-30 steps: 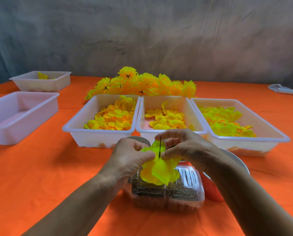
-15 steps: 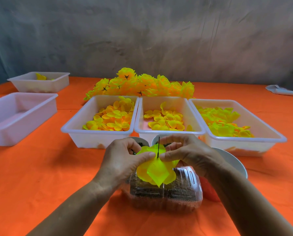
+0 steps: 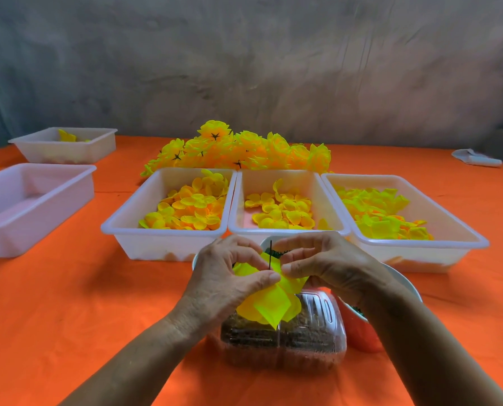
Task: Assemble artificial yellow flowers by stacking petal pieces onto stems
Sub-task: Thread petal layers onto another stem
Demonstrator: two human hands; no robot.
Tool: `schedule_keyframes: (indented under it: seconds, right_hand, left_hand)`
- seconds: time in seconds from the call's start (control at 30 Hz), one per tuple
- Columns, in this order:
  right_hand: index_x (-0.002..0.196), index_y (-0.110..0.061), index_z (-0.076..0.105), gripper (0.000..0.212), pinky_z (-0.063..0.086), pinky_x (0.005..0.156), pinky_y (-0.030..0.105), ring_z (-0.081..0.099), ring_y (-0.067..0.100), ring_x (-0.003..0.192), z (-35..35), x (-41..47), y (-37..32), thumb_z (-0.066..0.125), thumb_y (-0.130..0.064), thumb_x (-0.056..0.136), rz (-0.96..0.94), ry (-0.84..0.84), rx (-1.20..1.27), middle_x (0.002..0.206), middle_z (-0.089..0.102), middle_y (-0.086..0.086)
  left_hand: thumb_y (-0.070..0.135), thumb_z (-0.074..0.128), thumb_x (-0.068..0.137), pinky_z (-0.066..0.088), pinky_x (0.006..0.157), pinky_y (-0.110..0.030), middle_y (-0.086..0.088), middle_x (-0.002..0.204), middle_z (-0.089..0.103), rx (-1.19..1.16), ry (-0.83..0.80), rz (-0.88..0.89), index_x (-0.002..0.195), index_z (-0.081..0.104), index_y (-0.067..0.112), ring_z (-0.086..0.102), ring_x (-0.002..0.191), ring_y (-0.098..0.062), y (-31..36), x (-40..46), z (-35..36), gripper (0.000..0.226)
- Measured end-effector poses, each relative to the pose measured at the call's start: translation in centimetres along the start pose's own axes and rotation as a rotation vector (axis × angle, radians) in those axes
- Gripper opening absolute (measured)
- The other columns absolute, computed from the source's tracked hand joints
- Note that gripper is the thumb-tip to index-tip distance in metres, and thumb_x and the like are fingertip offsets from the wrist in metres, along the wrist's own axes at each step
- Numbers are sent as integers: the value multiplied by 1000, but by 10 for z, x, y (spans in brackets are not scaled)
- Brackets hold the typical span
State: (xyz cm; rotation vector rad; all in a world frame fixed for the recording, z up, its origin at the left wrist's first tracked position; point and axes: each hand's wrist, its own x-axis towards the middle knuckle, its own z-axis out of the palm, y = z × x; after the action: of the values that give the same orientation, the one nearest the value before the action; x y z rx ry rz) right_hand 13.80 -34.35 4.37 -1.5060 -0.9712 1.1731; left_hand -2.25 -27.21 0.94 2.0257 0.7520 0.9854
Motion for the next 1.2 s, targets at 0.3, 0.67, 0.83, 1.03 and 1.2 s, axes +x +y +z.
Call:
schedule_keyframes:
  seconds: [0.3, 0.67, 0.83, 1.03, 1.2]
  right_hand:
    - [96, -7, 71, 17, 43, 48, 10, 60, 5, 57, -45, 14, -6, 70, -1, 79, -239, 380, -236, 78, 69, 7]
    - [108, -10, 69, 32, 45, 89, 35, 54, 34, 115, -164, 84, 25, 69, -8, 76, 211, 814, -1049, 122, 61, 16]
    - [105, -5, 70, 31, 43, 74, 29, 60, 33, 107, -160, 100, 29, 67, -2, 74, 258, 738, -1029, 114, 65, 18]
    - [97, -1, 71, 19, 47, 79, 33, 62, 34, 101, -160, 103, 35, 64, -5, 80, 216, 853, -937, 106, 67, 20]
    - [98, -6, 73, 19, 45, 84, 34, 61, 35, 103, -163, 99, 36, 68, -18, 85, 39, 996, -716, 106, 68, 19]
  left_hand:
    - [37, 81, 53, 44, 79, -12, 22, 89, 66, -76, -24, -12, 61, 74, 23, 61, 91, 1, -6, 4, 2, 17]
    - [45, 77, 49, 46, 80, -14, 13, 82, 69, -125, -52, -29, 57, 72, 22, 64, 87, -3, -9, 5, 1, 25]
    - [41, 78, 50, 46, 77, -13, 12, 81, 69, -120, -42, -14, 58, 71, 19, 64, 83, -3, -10, 5, 1, 24]
    - [41, 78, 52, 49, 76, -18, 12, 82, 69, -127, -46, -4, 59, 71, 21, 64, 84, -3, -11, 5, 2, 23]
    - [41, 77, 52, 49, 76, -17, 11, 82, 70, -128, -39, 11, 57, 71, 23, 65, 83, -2, -11, 5, 2, 20]
